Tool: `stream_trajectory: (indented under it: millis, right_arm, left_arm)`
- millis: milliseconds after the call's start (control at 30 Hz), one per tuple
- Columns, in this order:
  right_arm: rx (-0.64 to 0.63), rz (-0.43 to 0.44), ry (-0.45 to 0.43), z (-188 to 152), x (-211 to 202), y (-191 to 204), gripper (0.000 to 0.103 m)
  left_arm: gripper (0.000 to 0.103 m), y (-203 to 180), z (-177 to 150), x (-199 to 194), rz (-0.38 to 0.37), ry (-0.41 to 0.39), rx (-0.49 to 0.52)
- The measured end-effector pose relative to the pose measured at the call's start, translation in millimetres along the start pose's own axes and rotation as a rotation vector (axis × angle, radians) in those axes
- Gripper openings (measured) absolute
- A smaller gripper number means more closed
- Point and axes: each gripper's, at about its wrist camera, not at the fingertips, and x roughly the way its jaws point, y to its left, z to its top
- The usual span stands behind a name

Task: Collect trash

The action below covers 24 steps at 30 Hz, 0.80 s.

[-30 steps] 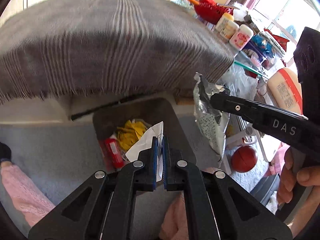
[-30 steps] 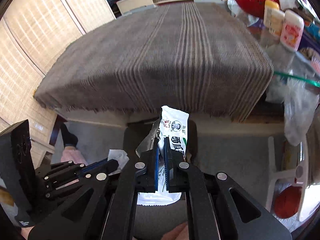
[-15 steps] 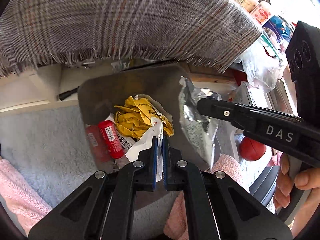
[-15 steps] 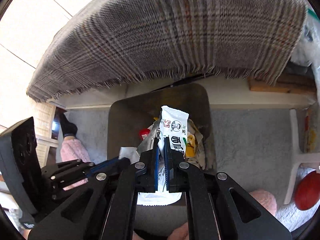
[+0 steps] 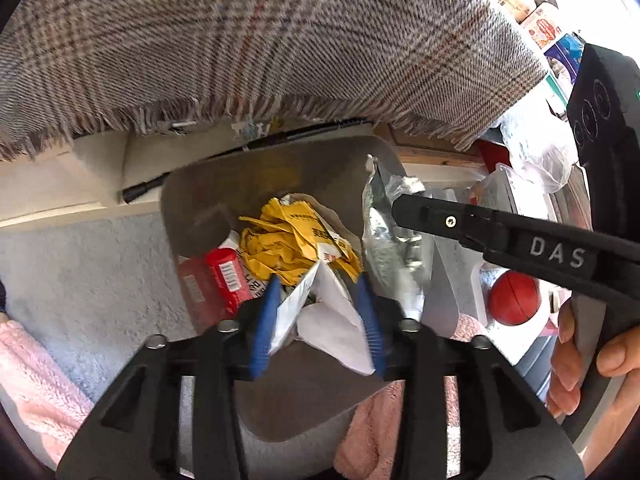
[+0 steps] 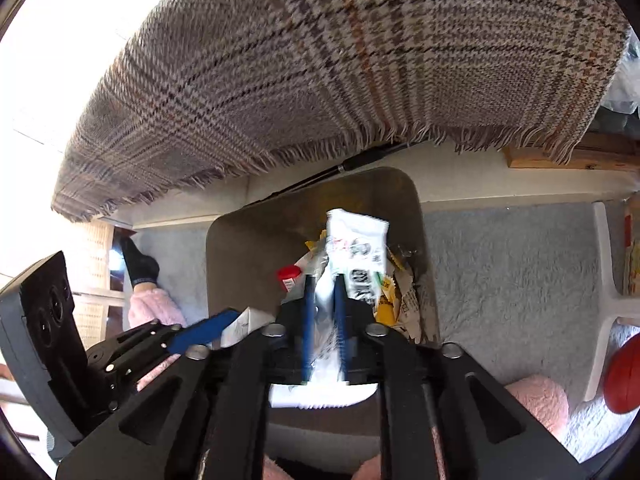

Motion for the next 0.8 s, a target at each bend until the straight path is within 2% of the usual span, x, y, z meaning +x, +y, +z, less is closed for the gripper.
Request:
stream_trajectory:
  millis: [67, 100, 167, 200, 267, 300, 333, 367, 633, 800]
  right_arm:
    - [0.004, 0.008, -0.024, 0.5, -7.5, -0.7, 0.062]
    - [0.006, 0.01, -0.04, 1.1, -11.6, -0.4, 0.062]
    - [0.004, 0.009, -0.059, 1.8, -20.6, 1.3, 0.063]
    - [0.002, 0.005, -0.072, 1.4, -27.3, 2.7, 0.066]
    - [-0.008, -0.006, -0.11, 1.3, -38.5, 4.6, 0.091]
    - [-0.012, -0.019, -0.138, 0.5, -46.7, 5.0, 0.096]
    - [-0.02, -0.039, -0.171, -1.3, -58.1, 7.0, 0.1]
    - [-0.031, -0.055, -0.196, -3.1, -68.6, 9.0, 0.1]
    - [-0.084, -0.104, -0.349, -7.3, -137.9, 21.9, 0.1]
    - [-0.114, -0.173, -0.53, -9.9, -195.4, 37.3, 0.1]
  left_arm:
    - [0.048, -0.5, -0.6, -7.2, 0.022, -0.013, 0.004]
    - [0.05, -0.5, -1.5, -11.5, 0.027, -0.023, 0.003]
    - [0.063, -0.8, -2.9, -19.8, 0.036, -0.043, -0.001]
    - [0.066, -1.2, -4.0, -26.6, 0.036, -0.059, -0.004]
    - [0.079, -3.2, -5.7, -41.0, 0.038, -0.091, -0.004]
    - [0.083, -4.9, -6.5, -47.9, 0.04, -0.109, 0.0]
    - [0.091, -6.6, -7.2, -55.8, 0.043, -0.128, 0.005]
    - [0.095, -8.3, -7.9, -64.6, 0.049, -0.149, 0.01]
    - [0.095, -26.0, 9.5, -128.1, 0.046, -0.26, 0.049]
    - [0.095, -45.4, 31.5, -195.2, 0.067, -0.439, 0.093]
